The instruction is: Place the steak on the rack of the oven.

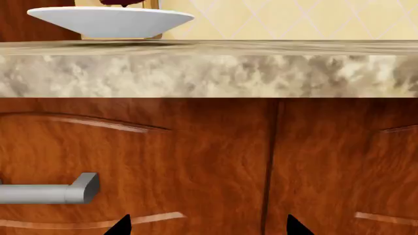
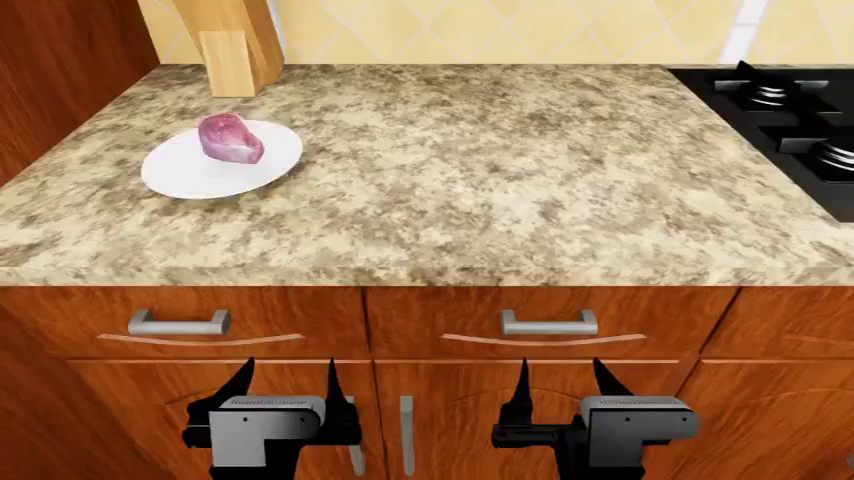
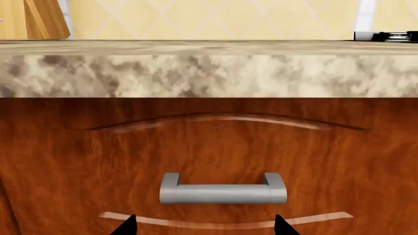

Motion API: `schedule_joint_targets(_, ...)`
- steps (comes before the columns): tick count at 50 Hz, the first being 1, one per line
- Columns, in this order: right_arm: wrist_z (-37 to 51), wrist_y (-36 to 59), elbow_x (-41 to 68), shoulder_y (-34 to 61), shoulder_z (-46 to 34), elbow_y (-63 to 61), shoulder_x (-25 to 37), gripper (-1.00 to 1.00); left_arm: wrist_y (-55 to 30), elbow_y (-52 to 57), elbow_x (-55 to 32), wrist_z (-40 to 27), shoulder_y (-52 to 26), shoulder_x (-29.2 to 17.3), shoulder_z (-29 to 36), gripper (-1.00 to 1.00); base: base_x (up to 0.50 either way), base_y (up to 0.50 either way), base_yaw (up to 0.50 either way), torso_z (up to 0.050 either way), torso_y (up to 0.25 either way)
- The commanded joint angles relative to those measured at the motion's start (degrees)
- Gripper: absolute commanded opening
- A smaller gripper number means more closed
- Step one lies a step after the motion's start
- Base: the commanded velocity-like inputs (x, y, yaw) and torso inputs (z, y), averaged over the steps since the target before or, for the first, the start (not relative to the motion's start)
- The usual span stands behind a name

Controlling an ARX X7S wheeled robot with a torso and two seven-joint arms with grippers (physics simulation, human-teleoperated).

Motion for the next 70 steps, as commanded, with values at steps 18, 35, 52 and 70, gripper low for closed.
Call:
schedule_joint_targets(18,1.62,-2.56,3.67,2.18,-4.19,4.62,3.32,1.00,4.55,-4.93,-1.58,-9.05,-1.97,-3.33,2.76,1.00,0.00,0.00,0.00,0.006,0.000)
schedule_joint_targets(35,2.98,-2.34,4.63,2.32,-5.93,4.11,4.63,1.00,3.74,-8.00,-2.07,-11.52,-3.97,-4.55,3.73,1.00,0.00,0.00,0.00,0.050,0.000)
schedule_joint_targets(52,3.11,10.51,5.84,1.74,-9.59,-12.06,7.33,1.00,-7.10,9.14,-2.84,-11.28,-1.92,-7.41,5.83,1.00,0.00,0.00,0.00,0.050,0.000)
schedule_joint_targets(70,2.97,43.34,13.85,9.43,-7.40,-38.83,10.69,1.00,-33.66,36.81,-7.18,-9.46,-2.57,-13.21,4.98,1.00,0.00,0.00,0.00,0.050,0.000)
